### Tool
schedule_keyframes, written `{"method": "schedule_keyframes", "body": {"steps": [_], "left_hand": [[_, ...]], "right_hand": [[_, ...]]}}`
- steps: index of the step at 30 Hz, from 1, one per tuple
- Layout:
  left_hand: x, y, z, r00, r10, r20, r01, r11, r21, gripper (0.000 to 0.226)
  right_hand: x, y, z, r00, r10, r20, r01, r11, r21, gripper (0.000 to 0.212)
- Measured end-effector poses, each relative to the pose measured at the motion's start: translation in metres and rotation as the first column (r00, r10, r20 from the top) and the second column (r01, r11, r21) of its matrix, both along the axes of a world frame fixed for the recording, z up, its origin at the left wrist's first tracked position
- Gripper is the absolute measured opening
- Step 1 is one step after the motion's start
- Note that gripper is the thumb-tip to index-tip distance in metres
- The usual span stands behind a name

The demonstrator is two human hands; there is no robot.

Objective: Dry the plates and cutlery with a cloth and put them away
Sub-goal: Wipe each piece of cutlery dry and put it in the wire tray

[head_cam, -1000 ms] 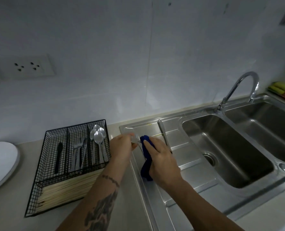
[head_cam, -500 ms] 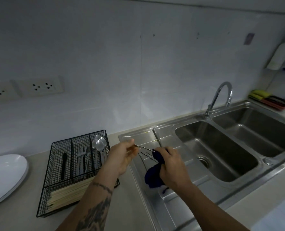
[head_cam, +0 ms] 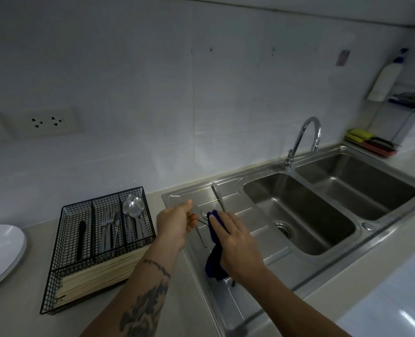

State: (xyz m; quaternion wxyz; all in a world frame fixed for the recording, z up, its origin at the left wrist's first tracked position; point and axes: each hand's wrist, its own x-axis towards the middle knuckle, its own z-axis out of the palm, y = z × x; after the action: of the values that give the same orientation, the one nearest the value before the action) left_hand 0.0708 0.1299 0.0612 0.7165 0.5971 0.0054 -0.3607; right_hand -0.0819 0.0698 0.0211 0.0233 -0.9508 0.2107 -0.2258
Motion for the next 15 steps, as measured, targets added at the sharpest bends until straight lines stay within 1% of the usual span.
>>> {"method": "schedule_keyframes", "body": {"steps": [2,4,6,9,11,13,15], "left_hand": [[0.007,0.005,0.002,0.999,0.003,-0.045,-0.003,1.0,0.0,0.014],[0.011,0.009,0.0,0.998,-0.003,-0.068,0.004,1.0,0.019,0.013],[0.011,0.009,0.0,0.996,-0.015,-0.089,0.018,0.999,0.027,0.011],[0.012,0.004,0.007,0.993,-0.04,-0.112,0.043,0.999,0.022,0.01],[0.019,0.003,0.011,0.992,-0.049,-0.118,0.051,0.998,0.019,0.011],[0.025,0.002,0.012,0.994,-0.011,-0.112,0.013,1.0,0.018,0.014],[0.027,-0.001,0.01,0.994,0.023,-0.111,-0.023,1.0,0.0,0.016]], "right_hand": [[-0.009,-0.005,-0.003,1.0,-0.025,-0.01,0.025,1.0,0.015,0.09],[-0.014,-0.007,-0.002,0.999,-0.046,0.014,0.046,0.998,0.033,0.086],[-0.008,-0.006,0.003,0.999,-0.025,0.035,0.024,0.999,0.037,0.081],[0.002,-0.007,0.006,0.999,-0.023,0.032,0.022,1.0,0.017,0.082],[-0.001,-0.014,0.003,0.999,-0.028,0.028,0.025,0.995,0.098,0.081],[-0.007,-0.018,-0.003,0.998,-0.039,0.047,0.029,0.98,0.197,0.079],[-0.007,-0.015,-0.008,0.996,-0.047,0.075,0.028,0.973,0.229,0.076]]}}
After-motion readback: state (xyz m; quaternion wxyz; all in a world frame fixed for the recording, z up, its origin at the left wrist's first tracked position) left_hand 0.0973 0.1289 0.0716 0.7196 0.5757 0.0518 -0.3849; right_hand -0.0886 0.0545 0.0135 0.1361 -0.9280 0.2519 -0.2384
